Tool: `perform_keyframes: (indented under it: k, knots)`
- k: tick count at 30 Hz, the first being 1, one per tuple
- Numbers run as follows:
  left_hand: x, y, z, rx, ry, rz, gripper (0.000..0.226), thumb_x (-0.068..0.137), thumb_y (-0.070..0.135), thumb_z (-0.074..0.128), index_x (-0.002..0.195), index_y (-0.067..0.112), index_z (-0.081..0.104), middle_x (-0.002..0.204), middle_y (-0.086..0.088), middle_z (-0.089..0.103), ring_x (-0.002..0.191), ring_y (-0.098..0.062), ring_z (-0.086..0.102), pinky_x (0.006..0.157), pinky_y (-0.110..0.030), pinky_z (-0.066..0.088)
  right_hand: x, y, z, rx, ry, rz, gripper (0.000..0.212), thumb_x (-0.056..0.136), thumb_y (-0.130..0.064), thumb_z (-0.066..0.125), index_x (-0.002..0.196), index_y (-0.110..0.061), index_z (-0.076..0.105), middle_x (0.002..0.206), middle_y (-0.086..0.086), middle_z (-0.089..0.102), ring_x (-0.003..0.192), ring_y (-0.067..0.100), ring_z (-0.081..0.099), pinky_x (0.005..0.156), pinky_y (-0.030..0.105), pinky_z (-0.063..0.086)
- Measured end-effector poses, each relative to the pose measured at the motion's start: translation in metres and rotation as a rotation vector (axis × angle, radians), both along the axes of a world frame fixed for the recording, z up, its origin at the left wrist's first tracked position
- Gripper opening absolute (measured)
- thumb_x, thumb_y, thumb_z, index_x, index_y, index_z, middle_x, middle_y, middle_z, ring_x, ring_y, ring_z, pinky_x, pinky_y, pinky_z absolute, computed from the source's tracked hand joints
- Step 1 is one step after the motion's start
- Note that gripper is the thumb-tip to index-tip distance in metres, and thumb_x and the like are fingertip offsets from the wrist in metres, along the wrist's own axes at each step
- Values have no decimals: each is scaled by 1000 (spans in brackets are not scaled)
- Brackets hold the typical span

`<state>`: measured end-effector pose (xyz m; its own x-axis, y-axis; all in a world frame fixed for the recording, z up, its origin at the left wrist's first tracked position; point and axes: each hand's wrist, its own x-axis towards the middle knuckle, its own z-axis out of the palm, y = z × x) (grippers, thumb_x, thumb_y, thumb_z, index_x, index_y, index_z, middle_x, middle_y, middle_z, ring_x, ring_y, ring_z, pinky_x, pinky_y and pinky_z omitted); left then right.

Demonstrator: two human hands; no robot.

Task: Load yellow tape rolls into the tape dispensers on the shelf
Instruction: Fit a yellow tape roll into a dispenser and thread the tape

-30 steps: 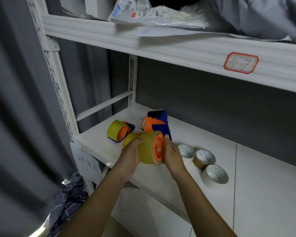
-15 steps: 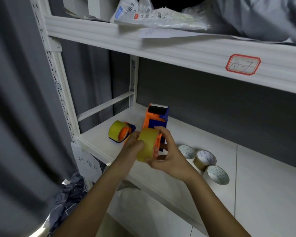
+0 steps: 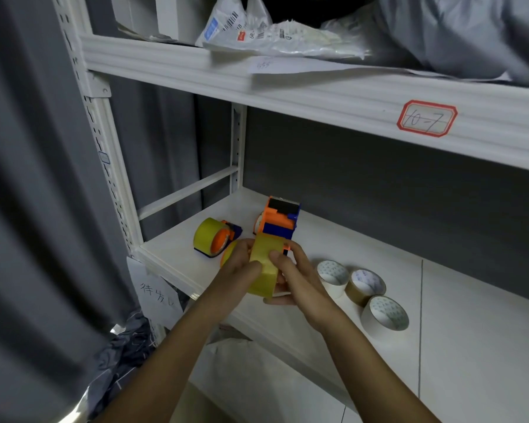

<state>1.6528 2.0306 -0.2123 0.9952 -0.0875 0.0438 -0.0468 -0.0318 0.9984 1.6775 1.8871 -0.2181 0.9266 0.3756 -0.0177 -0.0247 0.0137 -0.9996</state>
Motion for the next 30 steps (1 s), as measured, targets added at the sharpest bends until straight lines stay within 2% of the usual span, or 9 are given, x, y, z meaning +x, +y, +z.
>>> perform_keyframes:
  k: [5,8,11,16,20,22,24,27,30]
  knots:
    - [0,3,3,10,-48,-87,50,75,6,47,120,28,46,104,0,65,91,-4,63,75,-16,49,0,-5,1,-162,-122,-58,56,77,-69,53,128,-46,44,108,-12,68,97,5,66,81,29,56]
    - [3,4,-2,44,-40,-94,55,82,-4,48,129,26,43,120,-4,63,109,-12,60,93,-30,48,1,-10,3,-358,-592,-282,47,85,-47,60,129,-34,52,122,-18,54,111,-1,52,87,19,47]
    - [5,1,-6,162,-68,-110,57,87,-3,48,133,29,39,125,-1,59,117,-14,56,104,-41,42,5,-17,8,-569,-1041,-306,26,84,-24,68,108,-15,70,116,-1,63,110,14,55,91,22,42]
    - [9,-5,-14,498,-122,-48,66,92,15,48,148,26,15,124,2,55,109,-10,56,96,-31,48,5,-20,9,-604,-1032,-215,16,84,-13,69,98,-10,73,105,0,71,99,12,64,87,27,51]
    - [6,-13,-18,601,-178,-54,62,92,18,48,146,24,18,95,7,56,77,4,56,66,-7,45,5,-21,7,-617,-956,-283,7,85,-10,67,89,-8,72,95,2,69,83,10,61,71,23,50]
    - [5,-16,-20,657,-199,-45,66,93,20,48,147,26,12,97,-3,57,78,-8,59,66,-15,48,5,-23,9,-626,-926,-331,8,86,-10,65,90,-8,72,93,2,70,81,13,63,70,21,50]
    - [4,-16,-20,596,-169,-34,63,93,21,49,146,27,15,112,-10,59,94,-18,61,81,-29,52,4,-26,12,-567,-899,-256,14,86,-10,66,98,-10,73,101,0,71,92,10,65,81,17,50]
    - [6,-13,-17,594,-180,-14,62,93,21,49,146,24,17,118,-5,58,98,-10,58,82,-23,50,0,-26,12,-610,-927,-157,22,86,-15,67,108,-14,72,116,-1,68,106,7,62,91,18,48]
    - [5,-13,-17,624,-175,-12,61,93,21,49,145,24,18,112,-11,59,93,-18,61,75,-25,51,-1,-23,9,-607,-951,-238,17,86,-15,67,100,-10,74,108,2,71,98,13,66,84,27,53]
